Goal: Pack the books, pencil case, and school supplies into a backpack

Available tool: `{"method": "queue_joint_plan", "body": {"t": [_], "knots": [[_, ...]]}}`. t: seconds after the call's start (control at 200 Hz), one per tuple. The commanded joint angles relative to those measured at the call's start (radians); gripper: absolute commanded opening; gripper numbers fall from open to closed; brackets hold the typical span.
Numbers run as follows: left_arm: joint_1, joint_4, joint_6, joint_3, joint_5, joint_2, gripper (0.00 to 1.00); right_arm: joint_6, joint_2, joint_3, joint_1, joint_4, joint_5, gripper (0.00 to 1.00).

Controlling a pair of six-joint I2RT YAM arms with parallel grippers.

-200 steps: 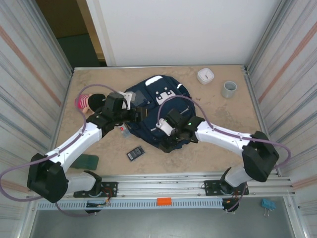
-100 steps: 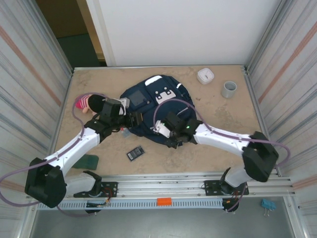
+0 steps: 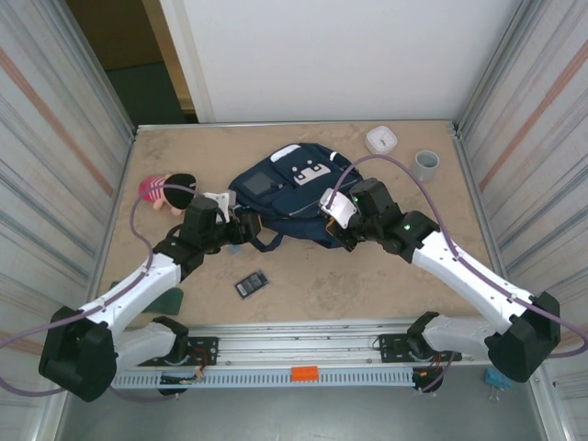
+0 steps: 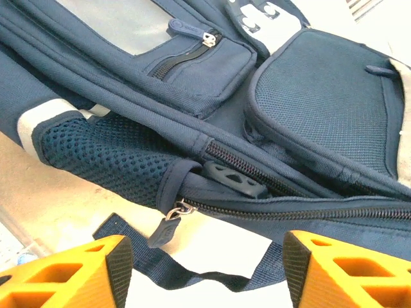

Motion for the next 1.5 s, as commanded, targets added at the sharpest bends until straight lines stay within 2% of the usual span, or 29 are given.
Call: {"method": "queue_joint_plan", "body": {"t": [0.0,0.251,0.321,0.521,0.631,0.827,0.902,1.012,1.087,1.373,1.493], "knots": [[0.006,0.143,0.038,-0.065,0.040,-0.012,0.65,-0.011,-0.040,0.069,-0.024,0.050,-0.046,0.00],[0.006,0.382,0.113,-0.227,0.016,0.002,0.64,-0.015,-0.039,0.074,-0.041,0.051,-0.061,0.00],[0.006,0.448,0.161,-0.251,0.044,0.030,0.57,-0.015,-0.038,0.081,-0.043,0.048,-0.062,0.00],[0.005,0.536,0.279,-0.212,0.067,0.179,0.58,-0.012,-0.044,0.086,-0.045,0.045,-0.091,0.00],[0.005,0.681,0.308,-0.225,0.106,0.251,0.57,-0.006,-0.045,0.084,-0.044,0.036,-0.097,0.00],[0.006,0.792,0.381,-0.214,0.157,0.311,0.55,-0.005,-0.055,0.077,-0.046,0.023,-0.081,0.00],[0.006,0.817,0.411,-0.208,0.190,0.325,0.48,0.001,-0.063,0.074,-0.052,0.018,-0.085,0.00],[0.005,0.820,0.440,-0.204,0.255,0.326,0.28,0.024,-0.078,0.072,-0.070,0.024,-0.101,0.00],[0.004,0.832,0.437,-0.217,0.291,0.316,0.19,0.040,-0.089,0.064,-0.088,0.033,-0.119,0.00],[-0.003,0.786,0.422,-0.242,0.342,0.228,0.02,0.086,-0.083,0.021,-0.098,0.055,-0.121,0.00],[-0.025,0.714,0.426,-0.218,0.363,0.197,0.00,0.149,-0.072,0.007,-0.095,0.085,-0.103,0.00]]}}
